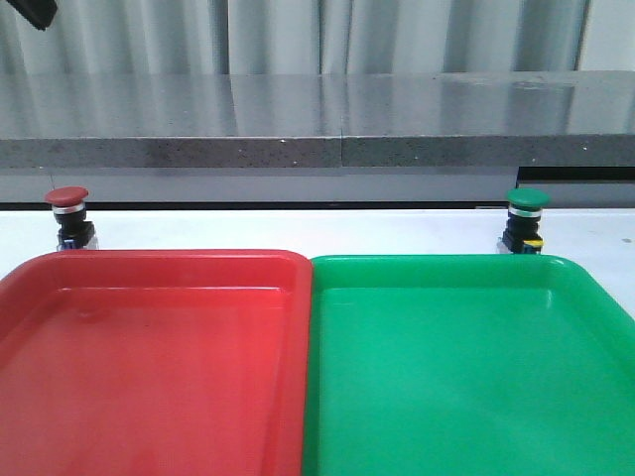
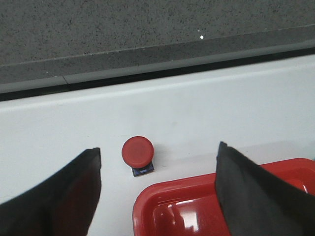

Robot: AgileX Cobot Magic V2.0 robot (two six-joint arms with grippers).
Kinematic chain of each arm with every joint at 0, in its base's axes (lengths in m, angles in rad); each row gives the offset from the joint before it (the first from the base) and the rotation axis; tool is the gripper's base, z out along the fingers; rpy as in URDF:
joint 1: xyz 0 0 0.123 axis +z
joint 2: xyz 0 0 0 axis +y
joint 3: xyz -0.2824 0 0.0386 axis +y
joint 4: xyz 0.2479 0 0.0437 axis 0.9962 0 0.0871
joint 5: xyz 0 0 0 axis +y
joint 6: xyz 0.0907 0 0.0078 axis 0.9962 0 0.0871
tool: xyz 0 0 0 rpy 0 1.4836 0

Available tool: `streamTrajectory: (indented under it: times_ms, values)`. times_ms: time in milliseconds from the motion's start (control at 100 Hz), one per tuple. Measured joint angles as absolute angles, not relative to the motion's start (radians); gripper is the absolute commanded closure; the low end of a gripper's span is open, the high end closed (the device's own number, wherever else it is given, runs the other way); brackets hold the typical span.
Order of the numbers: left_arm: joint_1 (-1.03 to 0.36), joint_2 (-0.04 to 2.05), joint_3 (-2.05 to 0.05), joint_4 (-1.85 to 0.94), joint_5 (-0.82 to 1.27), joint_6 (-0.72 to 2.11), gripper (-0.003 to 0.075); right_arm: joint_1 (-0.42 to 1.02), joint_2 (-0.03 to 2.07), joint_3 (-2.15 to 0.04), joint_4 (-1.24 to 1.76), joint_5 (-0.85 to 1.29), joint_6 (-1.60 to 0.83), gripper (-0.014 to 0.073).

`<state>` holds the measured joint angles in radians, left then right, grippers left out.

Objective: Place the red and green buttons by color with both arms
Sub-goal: 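Lower the open left gripper over the red-capped button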

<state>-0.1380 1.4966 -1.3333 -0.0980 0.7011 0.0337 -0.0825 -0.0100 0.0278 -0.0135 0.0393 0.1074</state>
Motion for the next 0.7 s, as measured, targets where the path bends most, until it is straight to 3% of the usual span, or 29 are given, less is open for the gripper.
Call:
streamTrajectory:
  times_ms: [370, 700]
  values:
    - [-0.138, 1.707, -1.493, -0.095, 0.808, 0.034, 0.0240, -0.082, -0.010, 0.028, -0.013, 0.039, 0.107, 0.0658]
    - [-0.138, 1.825, -1.514, -0.088, 0.822, 0.036, 0.0240, -0.082, -0.010, 0.028, -0.013, 0.039, 0.107, 0.0658]
